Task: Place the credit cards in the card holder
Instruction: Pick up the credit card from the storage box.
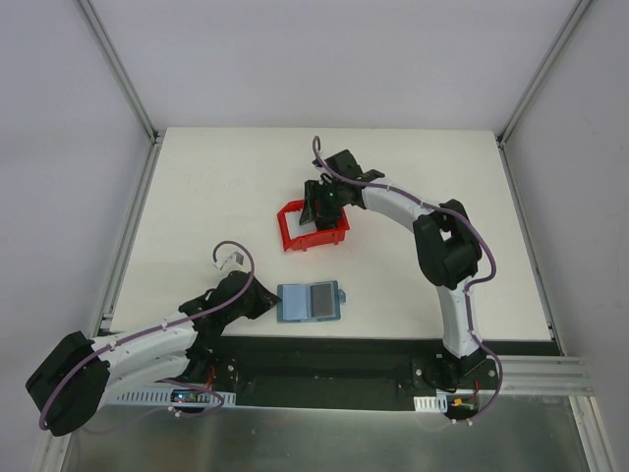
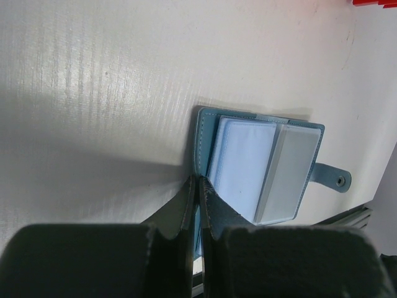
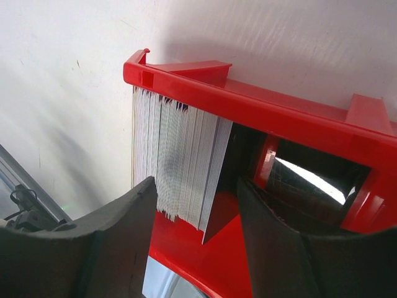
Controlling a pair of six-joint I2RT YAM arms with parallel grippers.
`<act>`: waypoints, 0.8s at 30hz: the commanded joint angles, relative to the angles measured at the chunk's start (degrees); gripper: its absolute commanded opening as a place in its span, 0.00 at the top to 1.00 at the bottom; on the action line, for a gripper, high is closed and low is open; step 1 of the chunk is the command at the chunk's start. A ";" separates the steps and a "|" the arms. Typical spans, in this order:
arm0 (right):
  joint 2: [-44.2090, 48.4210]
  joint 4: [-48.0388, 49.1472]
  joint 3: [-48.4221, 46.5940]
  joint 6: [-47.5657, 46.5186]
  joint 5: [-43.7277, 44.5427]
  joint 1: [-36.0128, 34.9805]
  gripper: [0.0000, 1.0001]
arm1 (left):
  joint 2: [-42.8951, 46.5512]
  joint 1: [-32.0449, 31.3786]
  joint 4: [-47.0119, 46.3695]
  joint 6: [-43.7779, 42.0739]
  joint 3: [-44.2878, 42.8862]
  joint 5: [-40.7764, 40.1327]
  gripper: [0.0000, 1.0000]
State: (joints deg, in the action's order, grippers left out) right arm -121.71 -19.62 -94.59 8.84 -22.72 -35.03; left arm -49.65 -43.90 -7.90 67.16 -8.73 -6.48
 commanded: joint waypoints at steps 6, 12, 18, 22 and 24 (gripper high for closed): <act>3.85 1.69 0.28 0.21 -0.66 0.22 0.56 | -0.63 -0.22 -1.24 0.26 -1.20 -0.20 1.00; 4.64 1.69 0.72 0.21 -0.39 0.31 0.58 | -0.63 -0.22 -1.33 0.34 -1.11 -0.11 1.00; 5.25 1.78 0.89 0.30 -0.66 0.48 0.60 | -0.89 -0.13 -1.59 0.34 -1.11 0.06 1.00; 5.26 1.95 0.81 0.48 -0.83 0.57 0.63 | -1.24 -0.13 -1.77 0.17 -1.20 0.15 1.00; 5.34 1.95 0.72 0.48 -0.83 0.66 0.64 | -1.42 -0.22 -2.03 0.17 -1.20 0.24 1.00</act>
State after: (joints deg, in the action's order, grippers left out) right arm -120.77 -19.00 -93.84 8.95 -22.83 -34.61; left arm -50.39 -43.90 -8.38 67.16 -8.73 -6.46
